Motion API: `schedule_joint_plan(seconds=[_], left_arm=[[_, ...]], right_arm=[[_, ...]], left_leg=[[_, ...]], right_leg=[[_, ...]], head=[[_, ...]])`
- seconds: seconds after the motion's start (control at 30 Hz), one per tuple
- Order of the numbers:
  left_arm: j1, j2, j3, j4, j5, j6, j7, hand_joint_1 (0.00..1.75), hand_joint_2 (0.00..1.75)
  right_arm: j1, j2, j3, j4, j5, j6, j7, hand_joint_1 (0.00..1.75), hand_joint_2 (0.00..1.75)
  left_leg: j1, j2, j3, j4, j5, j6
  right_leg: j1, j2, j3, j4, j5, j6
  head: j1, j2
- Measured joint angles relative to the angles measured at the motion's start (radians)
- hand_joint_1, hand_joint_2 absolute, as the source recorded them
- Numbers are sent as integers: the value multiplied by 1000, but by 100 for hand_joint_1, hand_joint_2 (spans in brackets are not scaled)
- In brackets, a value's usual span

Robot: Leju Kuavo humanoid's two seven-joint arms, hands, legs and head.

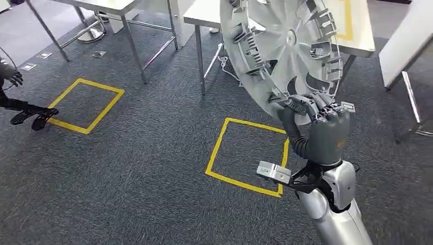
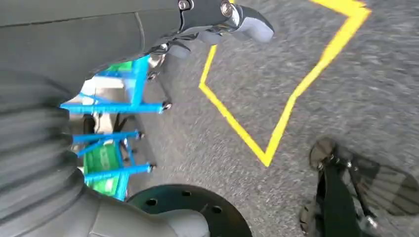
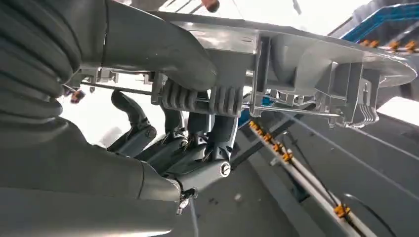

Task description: Take the parts from the cabinet and place them on the table.

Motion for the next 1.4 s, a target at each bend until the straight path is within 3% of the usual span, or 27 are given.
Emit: schedule_joint_plan(seconds=[0.1,0.13,0.17,0.2,0.23,0.27,0.3,0.33,0.37,0.4,0.47,0.5,0.53,0.57,0.6,0.77,0.93,1.4], left_arm=[[-7,0,0,-1,-5,0,-10,0,175],[-8,0,0,-1,-5,0,-8,0,175],[-10,1,0,-2,-6,0,-7,0,175],[-10,1,0,-3,-6,0,-7,0,175],[-9,1,0,-2,-6,0,-11,0,175],[-7,1,0,-2,-6,1,-12,0,175],[-6,2,0,-2,-4,2,-12,0,175],[-6,2,0,-2,0,3,-11,0,175],[-6,3,0,-2,2,3,-11,0,175],[-7,2,0,-2,4,3,-11,0,175],[-7,1,1,-2,7,3,-11,0,175],[-6,1,2,-2,8,3,-12,0,175],[-5,1,3,-2,11,3,-11,0,175],[-5,2,5,-3,13,5,-12,0,175],[-3,2,9,-3,16,9,-12,0,175],[-2,2,20,-3,25,23,-10,0,175],[-2,3,26,-3,25,24,-10,0,175],[-2,3,28,-3,25,29,-10,0,175]], right_arm=[[5,0,0,-2,8,3,3,175,175],[7,0,0,-3,9,3,3,175,175],[8,-1,0,-3,8,5,3,175,175],[3,-1,0,-3,8,8,3,175,175],[0,-1,1,-3,7,12,2,175,175],[0,-1,3,-3,5,16,-2,175,175],[0,-1,4,-2,2,19,-4,175,175],[0,-1,6,0,1,22,-4,175,175],[-1,-1,8,3,0,24,-3,175,175],[-2,-1,10,5,-2,27,-3,175,175],[-8,-1,13,6,-2,31,-2,175,175],[-12,-1,14,6,-2,31,-2,175,175],[-16,-1,16,6,-2,31,-2,175,175],[-16,-1,17,6,-2,31,-3,175,175],[-16,-2,17,6,-1,31,-2,175,175],[-16,-2,20,6,-2,34,-2,175,175],[-14,-2,23,6,-2,35,-2,175,175],[-11,-1,31,10,-2,48,0,175,175]], left_leg=[[-9,36,3,5,3,24],[-5,48,3,-1,8,32],[-3,63,4,-5,11,39],[-5,70,3,-5,11,46],[-7,80,2,-5,10,48],[-9,91,2,-5,9,50],[-9,101,1,-4,9,51],[-10,108,0,-4,8,51],[-10,115,1,-4,8,51],[-10,119,2,-4,8,50],[-11,124,6,-4,6,47],[-16,125,4,-3,4,43],[-17,125,2,-2,5,37],[-23,126,2,2,-1,41],[-20,126,4,0,1,41],[-18,126,9,-13,8,29],[-18,126,10,-17,11,24],[-19,125,10,-17,11,24]], right_leg=[[-8,32,-8,-12,12,21],[-8,42,-11,-12,12,28],[-4,-21,-15,6,2,28],[2,-81,-39,52,-32,31],[2,-107,-73,126,-73,35],[0,-117,-113,214,-112,37],[0,-119,-145,284,-136,38],[0,-120,-159,315,-138,38],[-1,-120,-145,290,-115,37],[-1,-120,-106,223,-76,34],[3,-129,-2,36,-2,21],[10,-142,20,-7,-17,13],[13,-140,16,-10,-11,11],[8,-138,16,-13,-7,18],[10,-137,17,-12,-9,18],[13,-137,17,-12,-11,9],[13,-137,16,-11,-12,4],[12,-137,17,-11,-11,5]], head=[[1,0],[0,0],[2,0],[8,0],[8,0],[8,0],[8,0],[8,0],[8,0],[8,0],[8,0],[8,0],[8,0],[6,0],[7,0],[7,0],[7,0],[7,0]])
